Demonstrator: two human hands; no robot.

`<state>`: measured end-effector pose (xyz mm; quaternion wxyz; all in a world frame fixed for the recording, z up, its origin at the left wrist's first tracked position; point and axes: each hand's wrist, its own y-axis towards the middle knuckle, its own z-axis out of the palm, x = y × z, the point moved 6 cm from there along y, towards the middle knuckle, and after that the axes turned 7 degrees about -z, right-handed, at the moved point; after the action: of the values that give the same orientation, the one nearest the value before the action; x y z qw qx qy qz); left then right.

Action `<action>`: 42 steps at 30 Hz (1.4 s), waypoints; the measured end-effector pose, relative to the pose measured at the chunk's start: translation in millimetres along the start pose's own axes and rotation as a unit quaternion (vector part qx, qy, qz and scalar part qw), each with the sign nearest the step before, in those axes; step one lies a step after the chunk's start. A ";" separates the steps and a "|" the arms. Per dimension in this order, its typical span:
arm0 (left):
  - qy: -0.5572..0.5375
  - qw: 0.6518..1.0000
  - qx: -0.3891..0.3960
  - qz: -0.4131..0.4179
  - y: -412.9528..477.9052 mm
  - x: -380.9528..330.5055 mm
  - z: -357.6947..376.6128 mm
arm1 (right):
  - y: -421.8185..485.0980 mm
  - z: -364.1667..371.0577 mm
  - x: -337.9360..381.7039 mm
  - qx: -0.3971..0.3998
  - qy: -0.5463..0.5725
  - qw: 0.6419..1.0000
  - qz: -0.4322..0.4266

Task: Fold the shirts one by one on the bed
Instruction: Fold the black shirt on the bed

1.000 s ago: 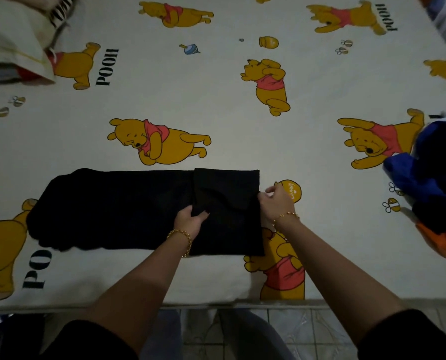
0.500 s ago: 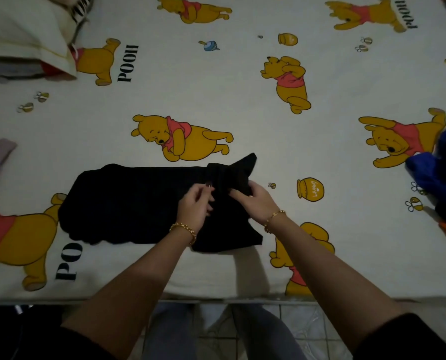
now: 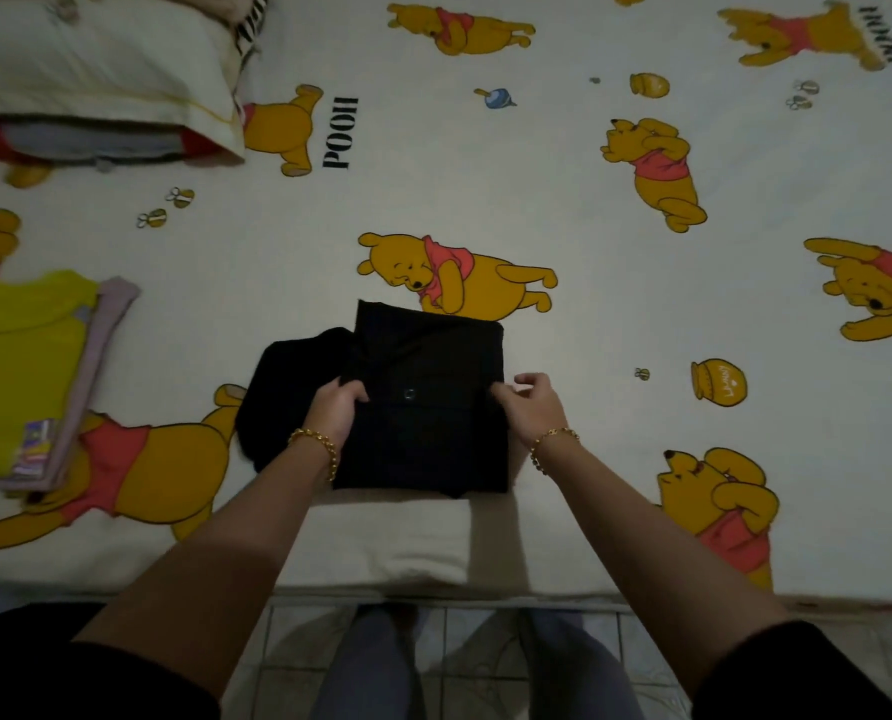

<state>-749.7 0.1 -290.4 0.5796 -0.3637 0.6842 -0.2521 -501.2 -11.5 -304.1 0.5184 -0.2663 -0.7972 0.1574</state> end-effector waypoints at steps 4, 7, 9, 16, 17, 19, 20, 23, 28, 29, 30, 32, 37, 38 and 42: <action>0.068 0.997 -0.042 0.016 27.3 -0.6 -60.2 | -3.0 41.4 9.2 0.025 0.014 0.998 0.049; 0.140 0.989 -0.040 0.033 40.1 4.2 -75.4 | -0.7 64.9 17.9 0.027 0.008 0.997 0.070; 0.190 0.979 -0.059 0.053 42.3 6.7 -79.6 | -1.2 76.4 21.6 0.050 0.008 0.995 0.091; 0.238 0.965 -0.083 0.076 42.0 5.8 -74.1 | -0.9 75.0 31.9 0.082 0.048 0.991 0.092; 0.240 0.965 -0.073 0.073 41.8 4.9 -70.1 | 1.7 69.8 37.1 0.073 0.039 0.994 0.071; 0.237 0.967 -0.055 0.073 40.1 -0.1 -60.4 | 8.0 53.3 54.4 0.051 -0.018 0.998 0.014; 0.228 0.970 -0.051 0.072 39.8 -3.4 -55.3 | 11.9 42.8 66.6 0.040 -0.056 0.997 -0.019; 0.175 0.982 -0.036 0.067 37.8 -18.4 -33.7 | 23.3 4.2 114.3 0.005 -0.169 0.978 -0.125; 0.145 0.984 -0.035 0.096 26.6 -47.4 6.7 | 25.0 -48.3 194.2 -0.046 -0.332 0.898 -0.283; 0.147 0.983 -0.038 0.105 24.4 -53.3 13.8 | 23.8 -54.5 206.0 -0.061 -0.366 0.877 -0.306; 0.146 0.982 -0.041 0.115 22.9 -58.9 19.9 | 23.3 -59.1 216.5 -0.076 -0.406 0.849 -0.328; 0.130 0.983 -0.049 0.124 20.0 -66.7 31.7 | 21.8 -62.3 224.9 -0.105 -0.475 0.791 -0.370; 0.097 0.980 -0.108 0.139 13.4 -60.1 43.9 | 3.9 -34.4 160.5 -0.177 -0.490 0.653 -0.549; 0.099 0.977 -0.125 0.139 12.0 -56.1 44.6 | 6.3 -24.4 129.5 -0.156 -0.502 0.658 -0.539; 0.115 0.972 -0.155 0.135 8.7 -34.4 54.8 | 1.1 12.5 4.7 0.033 -0.587 0.730 -0.348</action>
<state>-695.8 36.8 -287.1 0.4625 -0.3219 0.8197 -0.1029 -513.8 -7.5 -306.4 -0.0263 0.1925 -0.9739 0.1172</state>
